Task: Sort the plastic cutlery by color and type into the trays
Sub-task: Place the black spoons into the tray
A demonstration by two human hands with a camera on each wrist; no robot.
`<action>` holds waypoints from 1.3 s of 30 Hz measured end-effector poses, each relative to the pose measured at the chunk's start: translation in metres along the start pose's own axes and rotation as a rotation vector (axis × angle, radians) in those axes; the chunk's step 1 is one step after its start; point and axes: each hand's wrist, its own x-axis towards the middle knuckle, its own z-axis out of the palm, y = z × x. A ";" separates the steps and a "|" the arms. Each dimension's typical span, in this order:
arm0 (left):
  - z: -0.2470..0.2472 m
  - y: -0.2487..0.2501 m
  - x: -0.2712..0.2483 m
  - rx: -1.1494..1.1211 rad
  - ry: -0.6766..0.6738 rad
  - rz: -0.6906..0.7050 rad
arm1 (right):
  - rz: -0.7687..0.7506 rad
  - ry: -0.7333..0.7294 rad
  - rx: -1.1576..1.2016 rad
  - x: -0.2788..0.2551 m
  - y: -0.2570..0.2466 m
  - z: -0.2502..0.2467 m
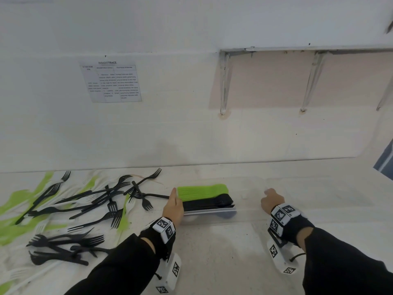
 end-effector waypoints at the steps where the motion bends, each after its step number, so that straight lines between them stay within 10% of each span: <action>1: 0.000 0.000 0.000 0.003 0.007 0.006 | 0.001 0.004 0.001 0.000 0.000 0.000; 28: -0.012 0.006 -0.020 0.034 -0.157 -0.011 | 0.003 0.015 0.012 -0.024 -0.001 -0.004; 36: 0.031 0.050 -0.081 0.317 -0.023 0.248 | -0.178 0.188 0.024 -0.037 0.006 -0.043; 39: 0.068 0.069 -0.108 0.242 -0.158 0.378 | -0.161 0.212 0.066 -0.026 0.025 -0.076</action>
